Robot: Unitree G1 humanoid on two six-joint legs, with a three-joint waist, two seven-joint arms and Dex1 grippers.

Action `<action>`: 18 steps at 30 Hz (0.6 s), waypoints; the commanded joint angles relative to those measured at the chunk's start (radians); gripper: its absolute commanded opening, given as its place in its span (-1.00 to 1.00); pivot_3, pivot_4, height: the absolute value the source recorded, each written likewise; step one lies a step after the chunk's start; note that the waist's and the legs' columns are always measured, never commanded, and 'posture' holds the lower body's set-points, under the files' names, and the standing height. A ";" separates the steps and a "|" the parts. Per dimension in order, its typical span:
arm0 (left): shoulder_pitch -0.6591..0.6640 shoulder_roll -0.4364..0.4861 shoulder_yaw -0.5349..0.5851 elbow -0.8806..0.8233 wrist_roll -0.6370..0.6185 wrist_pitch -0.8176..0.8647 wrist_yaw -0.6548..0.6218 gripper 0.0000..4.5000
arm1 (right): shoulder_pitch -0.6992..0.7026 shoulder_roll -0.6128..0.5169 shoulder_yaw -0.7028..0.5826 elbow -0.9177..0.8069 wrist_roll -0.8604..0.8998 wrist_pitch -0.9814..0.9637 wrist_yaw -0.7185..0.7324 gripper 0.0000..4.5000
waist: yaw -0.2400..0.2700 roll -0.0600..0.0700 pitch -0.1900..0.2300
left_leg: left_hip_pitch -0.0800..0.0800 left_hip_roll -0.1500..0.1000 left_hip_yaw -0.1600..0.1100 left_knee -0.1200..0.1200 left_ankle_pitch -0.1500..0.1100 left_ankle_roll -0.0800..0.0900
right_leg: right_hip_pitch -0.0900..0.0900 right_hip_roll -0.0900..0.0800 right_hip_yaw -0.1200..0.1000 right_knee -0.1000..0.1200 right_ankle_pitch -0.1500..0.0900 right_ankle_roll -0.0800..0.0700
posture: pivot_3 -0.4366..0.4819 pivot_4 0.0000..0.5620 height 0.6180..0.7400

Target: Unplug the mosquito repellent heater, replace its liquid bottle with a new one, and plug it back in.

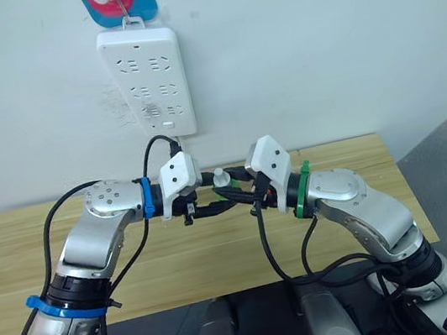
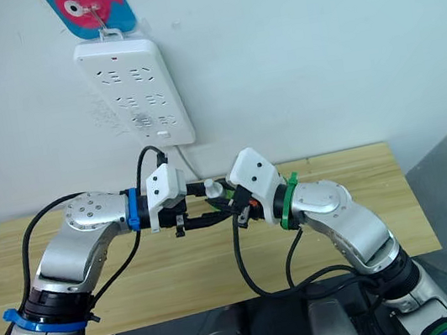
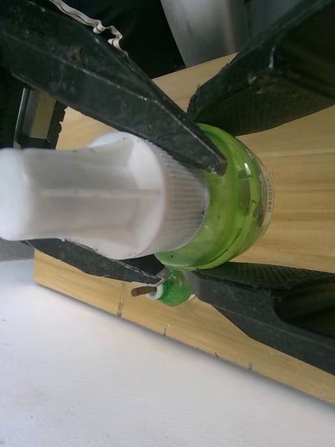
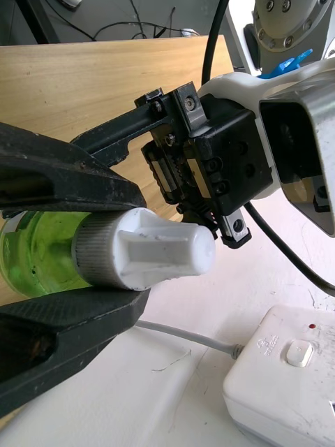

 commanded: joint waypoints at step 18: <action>0.031 -0.078 0.084 0.024 -0.112 0.041 0.003 0.96 | -0.004 -0.031 -0.100 -0.070 0.121 0.013 0.069 -0.51 | -0.004 -0.001 -0.004 | 0.000 0.000 0.000 0.002 0.000 0.000 | 0.000 0.000 0.000 0.001 0.000 0.000 | -0.30 -0.10 1.00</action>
